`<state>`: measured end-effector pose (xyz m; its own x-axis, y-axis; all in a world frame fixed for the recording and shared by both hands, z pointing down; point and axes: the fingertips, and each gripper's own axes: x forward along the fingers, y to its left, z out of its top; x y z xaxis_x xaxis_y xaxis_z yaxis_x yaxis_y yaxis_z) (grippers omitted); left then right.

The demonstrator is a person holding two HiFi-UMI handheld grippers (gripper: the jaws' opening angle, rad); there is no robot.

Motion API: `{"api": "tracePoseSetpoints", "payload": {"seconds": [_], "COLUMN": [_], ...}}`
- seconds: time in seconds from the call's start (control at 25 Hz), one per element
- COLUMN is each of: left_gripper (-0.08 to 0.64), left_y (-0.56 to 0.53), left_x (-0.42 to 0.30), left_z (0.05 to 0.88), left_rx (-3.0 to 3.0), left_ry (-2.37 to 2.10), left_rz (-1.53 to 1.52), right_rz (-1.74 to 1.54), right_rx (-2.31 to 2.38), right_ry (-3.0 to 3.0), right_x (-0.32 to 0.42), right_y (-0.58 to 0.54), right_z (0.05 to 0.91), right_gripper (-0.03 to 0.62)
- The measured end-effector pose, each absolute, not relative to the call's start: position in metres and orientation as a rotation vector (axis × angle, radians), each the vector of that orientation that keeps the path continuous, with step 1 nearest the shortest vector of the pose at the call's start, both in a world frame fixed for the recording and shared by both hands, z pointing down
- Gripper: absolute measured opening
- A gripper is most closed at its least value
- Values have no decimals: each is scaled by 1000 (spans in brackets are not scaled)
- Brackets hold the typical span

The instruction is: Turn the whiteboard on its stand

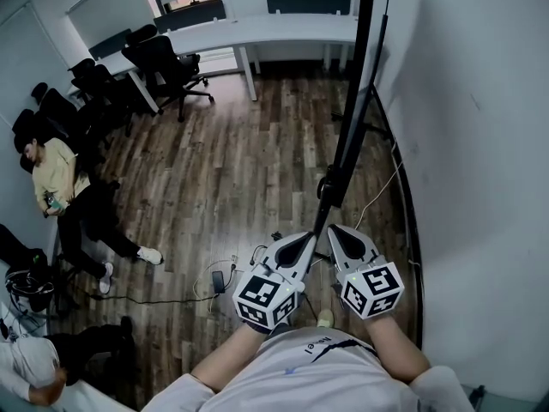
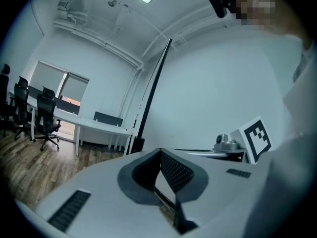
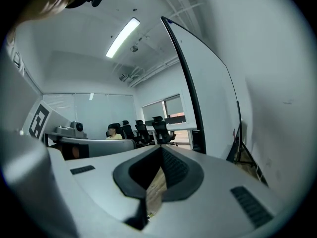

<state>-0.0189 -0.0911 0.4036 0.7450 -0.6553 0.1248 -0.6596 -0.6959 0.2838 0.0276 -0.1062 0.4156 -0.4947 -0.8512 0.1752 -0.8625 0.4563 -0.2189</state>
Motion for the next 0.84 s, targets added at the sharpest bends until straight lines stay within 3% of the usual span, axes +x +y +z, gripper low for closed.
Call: {"api": "tracePoseSetpoints", "payload": {"seconds": [0.84], "left_gripper": [12], "left_y": [-89], "left_x": [-6], "left_z": [401], "left_rx": [2638], "left_ry": [-1042], "left_rz": [21], "right_rz": [417], "right_rx": [1548], "right_ry": [-2681], "right_x": [38], "right_y": [-104], "right_z": [407], "right_gripper": [12]}}
